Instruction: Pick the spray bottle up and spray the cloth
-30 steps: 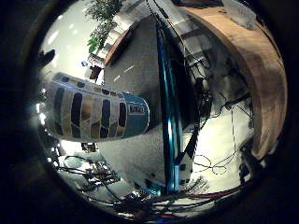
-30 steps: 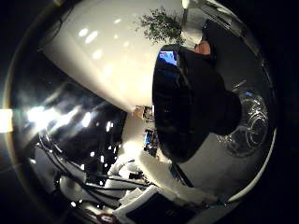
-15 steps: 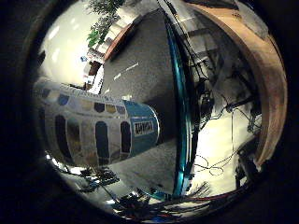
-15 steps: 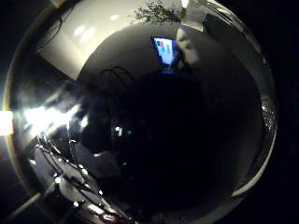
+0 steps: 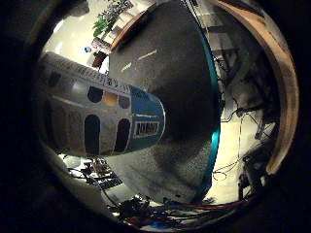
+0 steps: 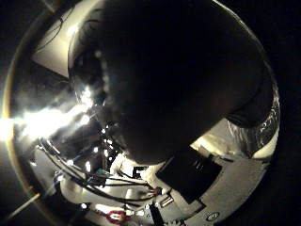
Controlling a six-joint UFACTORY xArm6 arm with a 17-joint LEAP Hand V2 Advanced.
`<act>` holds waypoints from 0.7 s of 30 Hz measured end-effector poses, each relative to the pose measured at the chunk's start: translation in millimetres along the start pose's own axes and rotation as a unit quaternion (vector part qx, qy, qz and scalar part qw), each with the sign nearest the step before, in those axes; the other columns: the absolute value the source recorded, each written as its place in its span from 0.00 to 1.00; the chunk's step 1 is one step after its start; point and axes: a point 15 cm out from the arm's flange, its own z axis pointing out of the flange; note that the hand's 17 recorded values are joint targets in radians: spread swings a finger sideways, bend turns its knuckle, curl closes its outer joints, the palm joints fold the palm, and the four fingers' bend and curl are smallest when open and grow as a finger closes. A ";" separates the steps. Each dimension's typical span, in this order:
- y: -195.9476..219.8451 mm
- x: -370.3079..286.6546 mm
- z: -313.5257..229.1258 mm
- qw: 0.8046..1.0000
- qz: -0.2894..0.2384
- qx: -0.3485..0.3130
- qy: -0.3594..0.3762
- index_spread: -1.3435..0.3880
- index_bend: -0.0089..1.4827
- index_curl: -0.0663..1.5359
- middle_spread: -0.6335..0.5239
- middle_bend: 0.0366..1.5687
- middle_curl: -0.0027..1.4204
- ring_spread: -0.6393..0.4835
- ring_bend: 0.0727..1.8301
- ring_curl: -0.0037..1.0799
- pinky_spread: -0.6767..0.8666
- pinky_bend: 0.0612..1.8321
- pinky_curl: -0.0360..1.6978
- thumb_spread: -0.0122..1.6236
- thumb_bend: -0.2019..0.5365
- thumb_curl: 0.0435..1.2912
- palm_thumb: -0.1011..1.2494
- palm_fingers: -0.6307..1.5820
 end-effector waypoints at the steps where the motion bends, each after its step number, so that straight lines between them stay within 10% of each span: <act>1: 2.5 -2.6 1.8 1.000 0.001 -0.006 -0.006 0.60 0.15 0.26 0.45 0.35 0.33 0.44 0.44 0.35 0.29 0.34 0.17 0.64 0.26 0.21 0.58 0.73; 8: 6.7 -13.3 3.3 1.000 -0.005 -0.019 -0.019 0.57 0.28 0.36 0.39 0.48 0.41 0.40 0.52 0.42 0.16 0.45 0.21 0.65 0.25 0.23 0.66 0.83; 21: 12.3 -18.7 -3.6 0.999 -0.001 -0.017 -0.030 0.61 0.59 0.50 0.43 0.73 0.46 0.41 0.65 0.51 0.23 0.61 0.35 0.64 0.26 0.29 0.74 0.85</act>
